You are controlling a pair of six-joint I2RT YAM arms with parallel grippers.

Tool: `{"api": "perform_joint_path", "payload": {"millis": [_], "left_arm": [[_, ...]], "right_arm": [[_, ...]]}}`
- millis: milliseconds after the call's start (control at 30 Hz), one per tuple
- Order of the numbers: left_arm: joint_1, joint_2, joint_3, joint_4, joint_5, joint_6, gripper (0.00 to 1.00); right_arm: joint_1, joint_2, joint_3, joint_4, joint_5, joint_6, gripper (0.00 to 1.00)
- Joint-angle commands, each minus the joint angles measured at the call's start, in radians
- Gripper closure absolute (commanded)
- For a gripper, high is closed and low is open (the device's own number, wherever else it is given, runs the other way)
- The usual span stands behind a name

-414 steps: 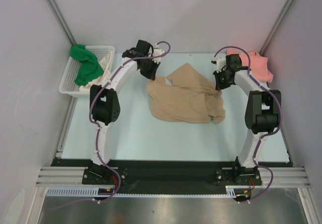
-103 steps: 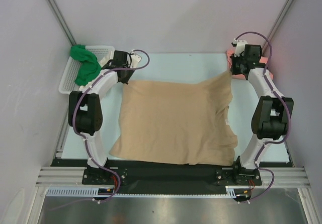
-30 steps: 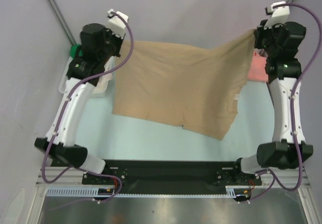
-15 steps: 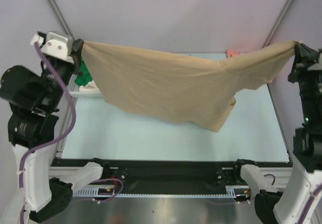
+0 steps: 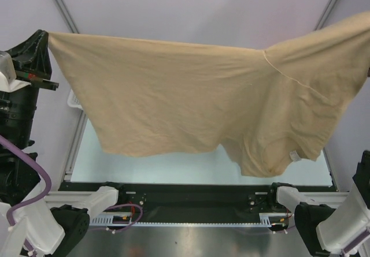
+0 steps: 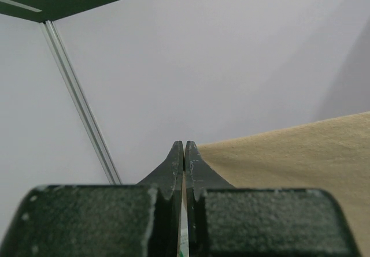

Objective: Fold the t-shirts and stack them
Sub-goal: Flatten the tshirt out

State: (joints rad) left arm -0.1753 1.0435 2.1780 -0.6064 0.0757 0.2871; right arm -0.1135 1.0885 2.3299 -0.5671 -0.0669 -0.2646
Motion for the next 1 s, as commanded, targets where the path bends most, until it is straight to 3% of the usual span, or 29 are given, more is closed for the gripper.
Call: {"api": "perform_joint_path", "payload": {"millis": [0, 233, 400, 600, 867, 967], "left_arm": [[0.02, 0.046, 0.031, 0.042, -0.014, 0.007, 1.0], [0.019, 0.05, -0.064, 0.074, -0.025, 0.04, 1.0], [0.017, 0.095, -0.086, 0.06, -0.03, 0.09, 1.0], [0.017, 0.083, -0.08, 0.079, -0.017, 0.144, 1.0], [0.017, -0.022, -0.072, 0.096, 0.032, 0.156, 1.0], [0.017, -0.071, -0.09, 0.111, 0.036, 0.155, 0.99]], "right_arm": [[-0.003, 0.074, 0.003, 0.091, 0.039, 0.013, 1.0], [-0.003, 0.028, -0.207, 0.191, 0.03, -0.012, 1.0], [-0.003, 0.022, -0.268, 0.158, 0.032, -0.084, 1.0], [-0.003, -0.002, -0.209, 0.142, 0.064, -0.145, 1.0], [-0.003, -0.051, -0.057, 0.053, 0.095, -0.094, 1.0], [-0.003, -0.094, -0.072, 0.059, 0.096, -0.099, 1.0]]}}
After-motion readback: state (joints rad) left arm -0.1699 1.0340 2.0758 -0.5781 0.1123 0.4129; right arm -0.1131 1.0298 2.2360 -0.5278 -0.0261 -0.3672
